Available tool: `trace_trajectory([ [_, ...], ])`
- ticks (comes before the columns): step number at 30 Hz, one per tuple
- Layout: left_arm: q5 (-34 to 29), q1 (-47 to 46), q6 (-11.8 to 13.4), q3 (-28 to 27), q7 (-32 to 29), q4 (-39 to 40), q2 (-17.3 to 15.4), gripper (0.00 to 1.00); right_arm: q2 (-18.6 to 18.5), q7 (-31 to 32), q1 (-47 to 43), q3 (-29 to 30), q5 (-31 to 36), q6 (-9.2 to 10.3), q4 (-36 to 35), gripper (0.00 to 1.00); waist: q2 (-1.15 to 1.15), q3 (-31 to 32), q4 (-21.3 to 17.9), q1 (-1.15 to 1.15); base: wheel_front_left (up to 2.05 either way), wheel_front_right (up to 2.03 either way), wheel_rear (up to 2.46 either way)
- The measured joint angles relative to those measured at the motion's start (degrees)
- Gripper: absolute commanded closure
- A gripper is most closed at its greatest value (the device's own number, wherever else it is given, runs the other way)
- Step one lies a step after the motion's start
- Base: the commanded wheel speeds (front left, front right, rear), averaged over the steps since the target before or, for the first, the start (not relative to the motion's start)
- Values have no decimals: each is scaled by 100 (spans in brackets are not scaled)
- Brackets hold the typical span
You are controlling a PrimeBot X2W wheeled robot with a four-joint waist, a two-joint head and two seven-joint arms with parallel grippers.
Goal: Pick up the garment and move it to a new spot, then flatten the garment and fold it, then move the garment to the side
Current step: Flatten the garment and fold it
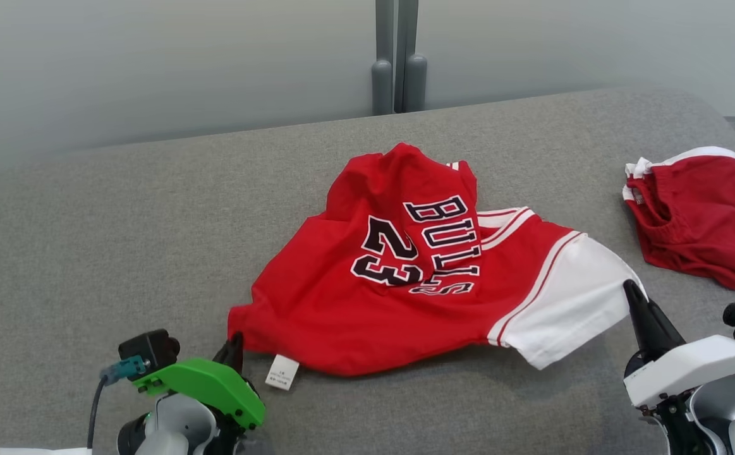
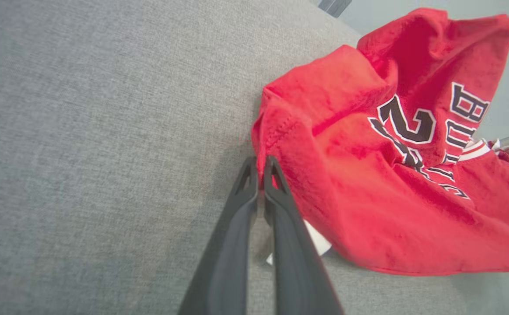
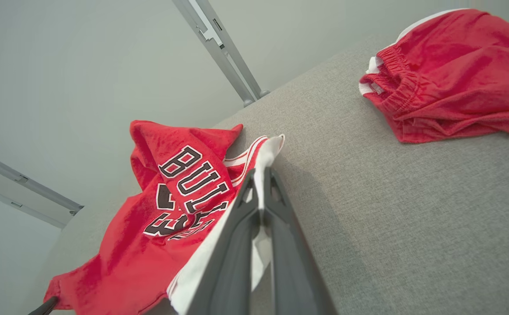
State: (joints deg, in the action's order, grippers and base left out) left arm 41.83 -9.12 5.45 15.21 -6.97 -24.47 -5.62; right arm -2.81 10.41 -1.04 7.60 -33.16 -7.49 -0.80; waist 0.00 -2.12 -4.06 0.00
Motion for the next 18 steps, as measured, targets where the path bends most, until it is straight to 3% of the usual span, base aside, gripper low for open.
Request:
trace_trajectory([
  [10, 511, -35, -142, -302, 122, 1290, 85, 100, 0, 219, 350, 127, 4, 0, -404, 100, 0, 203, 50, 0, 0, 0, 0],
  [18, 1183, -291, -56, -615, -11, 2577, 162, 100, 0, 530, 778, 193, -664, 1, -967, 100, 0, 339, 49, 0, 0, 0, 0],
])
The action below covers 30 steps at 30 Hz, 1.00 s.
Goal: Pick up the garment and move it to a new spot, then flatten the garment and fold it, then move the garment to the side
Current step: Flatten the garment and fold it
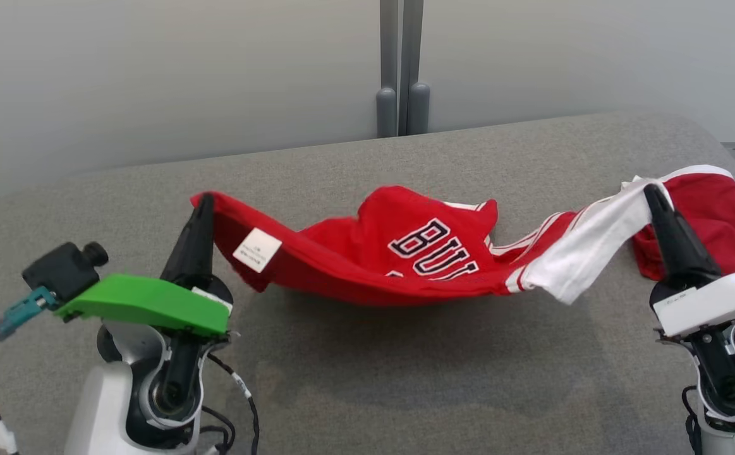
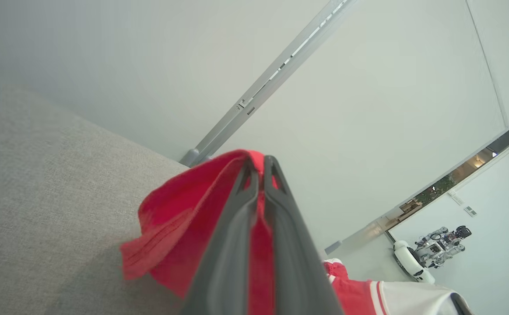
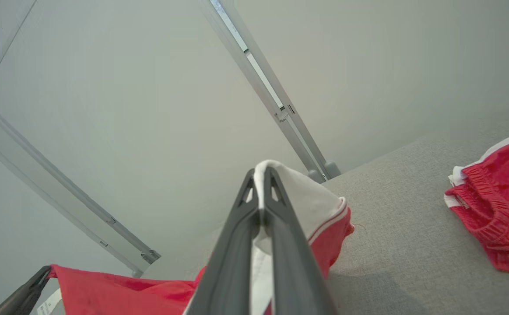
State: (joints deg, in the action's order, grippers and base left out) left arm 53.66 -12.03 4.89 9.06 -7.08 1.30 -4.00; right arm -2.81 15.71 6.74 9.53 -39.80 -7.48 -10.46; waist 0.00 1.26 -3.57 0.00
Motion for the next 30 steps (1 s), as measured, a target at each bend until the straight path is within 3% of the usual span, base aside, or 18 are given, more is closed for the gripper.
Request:
trace_trajectory([
  [11, 371, -460, 436, -312, -399, 1660, -2, 100, 0, 641, 394, 258, -579, 0, -1066, 100, 0, 131, -43, 0, 0, 0, 0],
  [17, 400, -990, 691, -328, -795, 2235, -179, 100, -2, 971, 705, 438, -975, 0, -1706, 100, 0, 108, -68, 0, 0, 0, 0],
  [23, 224, -1650, 854, -171, -1211, 2081, -456, 100, -2, 1352, 1256, 453, -806, 0, -1730, 100, 0, -8, -100, 0, 0, 0, 0],
  [30, -285, -2665, 915, 141, -1673, 1066, -903, 100, -3, 1734, 2548, 246, -266, 0, -671, 100, 0, -376, -137, 0, 0, 0, 0],
])
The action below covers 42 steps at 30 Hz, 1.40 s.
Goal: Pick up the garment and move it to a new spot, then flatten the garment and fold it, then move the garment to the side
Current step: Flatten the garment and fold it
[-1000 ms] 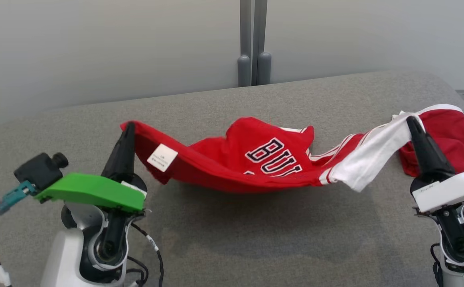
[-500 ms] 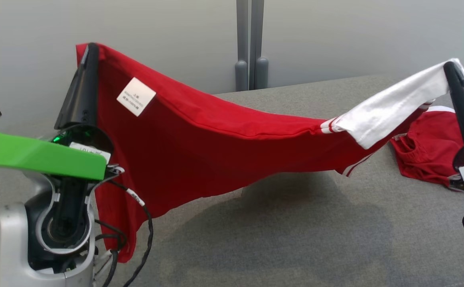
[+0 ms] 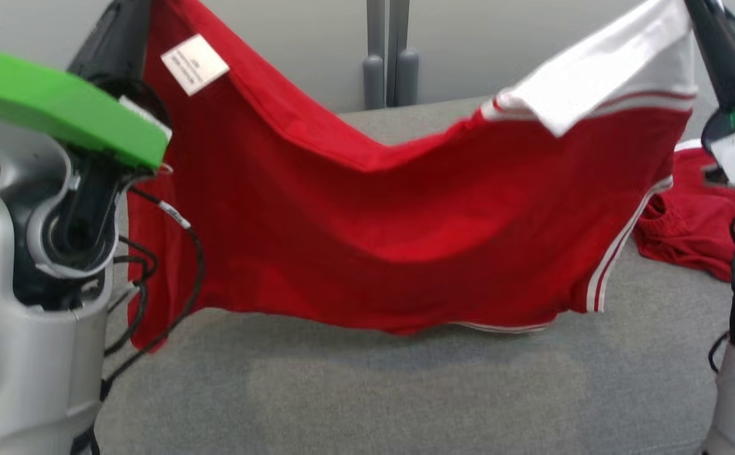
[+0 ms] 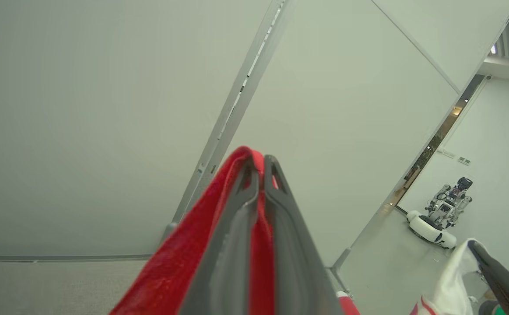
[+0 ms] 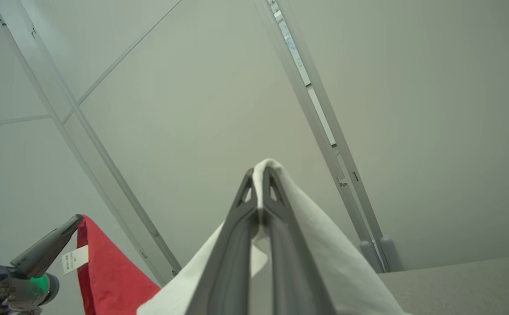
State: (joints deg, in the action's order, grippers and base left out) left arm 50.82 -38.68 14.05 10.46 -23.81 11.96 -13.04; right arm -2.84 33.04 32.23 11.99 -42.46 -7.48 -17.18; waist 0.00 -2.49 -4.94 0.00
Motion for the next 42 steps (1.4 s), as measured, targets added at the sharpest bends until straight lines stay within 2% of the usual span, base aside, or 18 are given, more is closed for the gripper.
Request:
trace_trajectory([
  [6, -593, -1512, -45, 178, -122, -1201, -332, 100, -4, -265, 1878, -10, 601, 0, 1488, 100, 0, -567, -30, 0, 0, 0, 0],
  [12, -1798, -3509, -108, 445, 209, -2714, -988, 100, 4, -1283, 4220, -82, 1339, -1, 3466, 100, 0, -1242, -136, -2, 0, 0, 0],
  [18, -2451, -5233, -321, 654, 1151, -3669, -992, 100, -14, -2438, 5839, -160, 1384, -1, 4890, 100, 0, -1875, -370, -2, 0, 0, 0],
  [24, -2684, -5604, -651, 795, 1962, -4653, -1045, 100, -4, -3184, 6139, -598, 1076, 0, 6054, 100, 0, -2424, -658, -2, 0, 0, 0],
  [34, -2616, -5899, -989, 677, 2748, -5793, -1259, 100, 4, -3847, 6219, -1638, 290, -1, 6857, 100, 0, -3083, -1056, -1, 0, 0, 0],
  [42, -2308, -5949, -1224, 514, 3104, -6395, -1106, 100, -2, -4170, 6382, -2096, -44, -1, 7260, 100, 0, -3268, -1158, -1, 0, 0, 0],
])
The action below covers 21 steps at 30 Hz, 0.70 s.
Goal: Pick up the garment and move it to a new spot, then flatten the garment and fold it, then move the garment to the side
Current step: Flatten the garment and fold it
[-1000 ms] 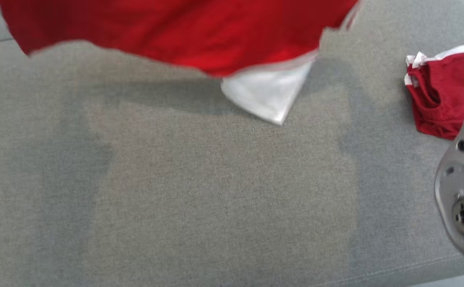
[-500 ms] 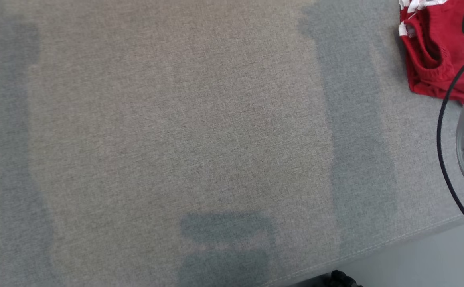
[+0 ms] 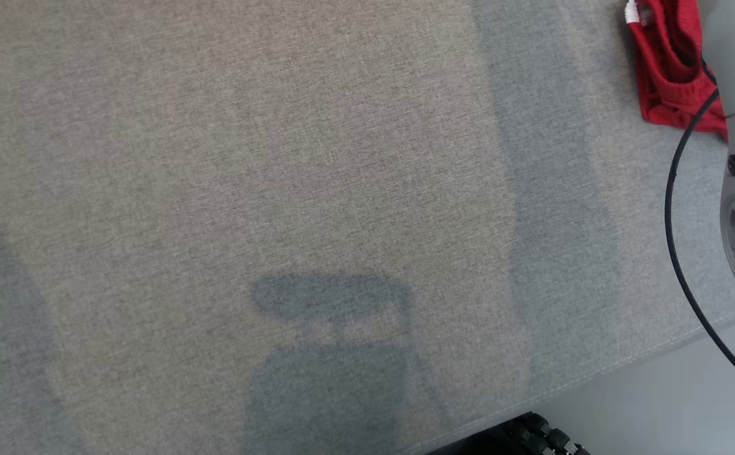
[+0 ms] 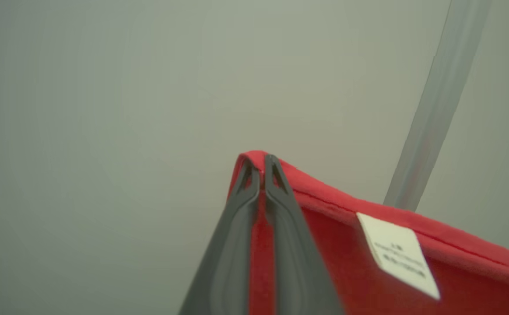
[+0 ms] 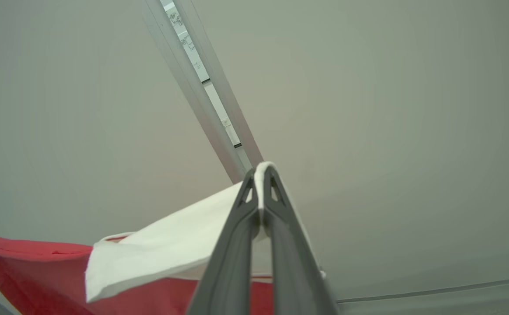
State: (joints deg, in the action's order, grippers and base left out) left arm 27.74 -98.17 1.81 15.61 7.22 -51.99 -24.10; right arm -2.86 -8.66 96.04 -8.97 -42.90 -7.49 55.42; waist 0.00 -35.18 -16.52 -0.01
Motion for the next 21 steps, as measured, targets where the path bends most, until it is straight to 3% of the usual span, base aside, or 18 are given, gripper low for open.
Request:
trace_trajectory([
  [5, 394, 168, -270, -199, 205, -163, 186, 100, -5, -35, -107, -268, -4, 0, -123, 100, 0, 50, 156, 1, 0, 0, 0],
  [10, 667, 797, -637, -260, 355, -158, 298, 100, -237, 107, -947, -491, -176, 0, -829, 100, 0, 167, 347, 0, 0, 0, 0],
  [14, 942, 1379, -838, -244, 383, 47, 400, 100, -597, 370, -1983, -591, -547, 1, -1840, 100, 0, 364, 469, 1, 0, 0, 0],
  [21, 1633, 2786, -910, -216, 157, 1058, 454, 100, -1053, 1027, -4511, -632, -940, 1, -4119, 100, 0, 816, 650, 1, 0, 0, 0],
])
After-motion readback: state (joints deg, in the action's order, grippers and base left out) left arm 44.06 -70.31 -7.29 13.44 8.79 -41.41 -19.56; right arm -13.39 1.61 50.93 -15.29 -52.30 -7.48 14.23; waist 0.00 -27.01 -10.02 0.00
